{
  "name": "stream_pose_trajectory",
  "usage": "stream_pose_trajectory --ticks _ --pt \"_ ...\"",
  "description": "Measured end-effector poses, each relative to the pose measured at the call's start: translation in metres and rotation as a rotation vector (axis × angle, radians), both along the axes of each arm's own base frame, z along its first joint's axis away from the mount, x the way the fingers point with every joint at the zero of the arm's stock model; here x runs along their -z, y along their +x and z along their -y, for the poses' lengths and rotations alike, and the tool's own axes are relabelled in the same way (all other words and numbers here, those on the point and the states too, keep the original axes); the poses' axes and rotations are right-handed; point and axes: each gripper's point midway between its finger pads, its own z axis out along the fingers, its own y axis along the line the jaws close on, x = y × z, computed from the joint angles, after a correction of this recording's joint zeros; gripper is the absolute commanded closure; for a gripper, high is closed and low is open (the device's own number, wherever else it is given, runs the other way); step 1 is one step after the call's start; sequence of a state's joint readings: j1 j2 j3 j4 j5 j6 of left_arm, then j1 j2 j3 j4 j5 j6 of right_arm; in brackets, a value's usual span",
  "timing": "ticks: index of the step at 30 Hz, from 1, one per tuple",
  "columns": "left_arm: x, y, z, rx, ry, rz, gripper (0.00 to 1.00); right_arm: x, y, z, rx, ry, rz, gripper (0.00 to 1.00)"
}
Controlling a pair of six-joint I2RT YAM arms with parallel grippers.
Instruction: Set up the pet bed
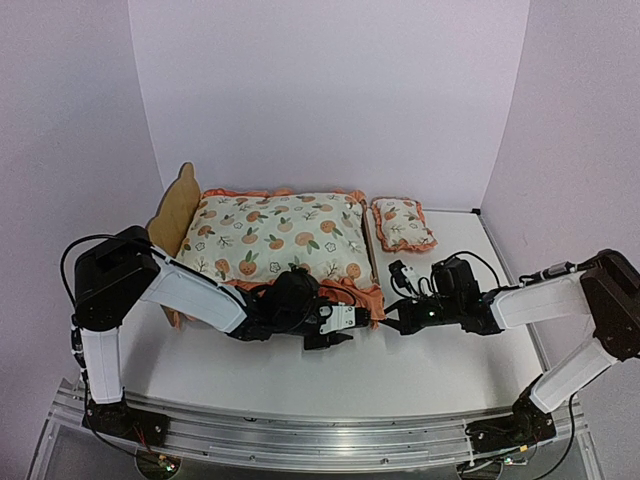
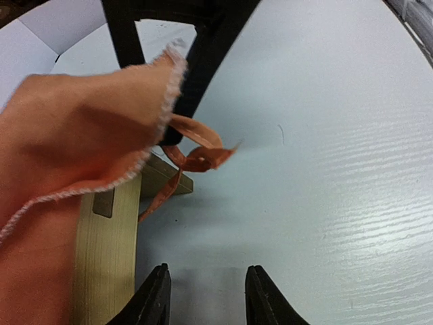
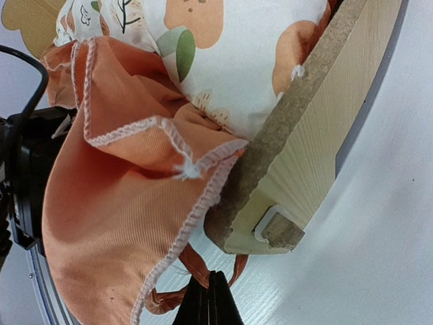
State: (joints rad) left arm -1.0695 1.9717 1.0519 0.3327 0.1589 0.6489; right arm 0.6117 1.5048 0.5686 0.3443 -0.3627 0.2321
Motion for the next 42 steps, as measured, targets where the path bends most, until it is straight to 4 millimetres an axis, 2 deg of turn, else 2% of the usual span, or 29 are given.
stream_pose_trajectory --ticks 7,13,20,30,42 --pt "-0.017 -0.006 0.010 0.021 -0.072 -0.008 0.54 0.000 0.000 0.000 0.002 0.001 -0.002 1.00" --pt "-0.025 -0.013 0.022 0.045 -0.129 -0.008 0.61 0.000 0.000 0.000 0.003 0.002 -0.004 1.00" --pt "-0.024 -0.013 0.032 0.057 -0.152 -0.004 0.69 0.000 0.000 0.000 0.003 0.001 -0.004 1.00" --pt "-0.025 -0.011 0.036 0.055 -0.167 0.003 0.70 0.000 0.001 0.000 0.003 0.002 -0.003 1.00" --pt "-0.028 -0.010 0.039 0.055 -0.183 0.012 0.87 -0.002 0.002 -0.002 0.002 0.006 0.003 1.00"
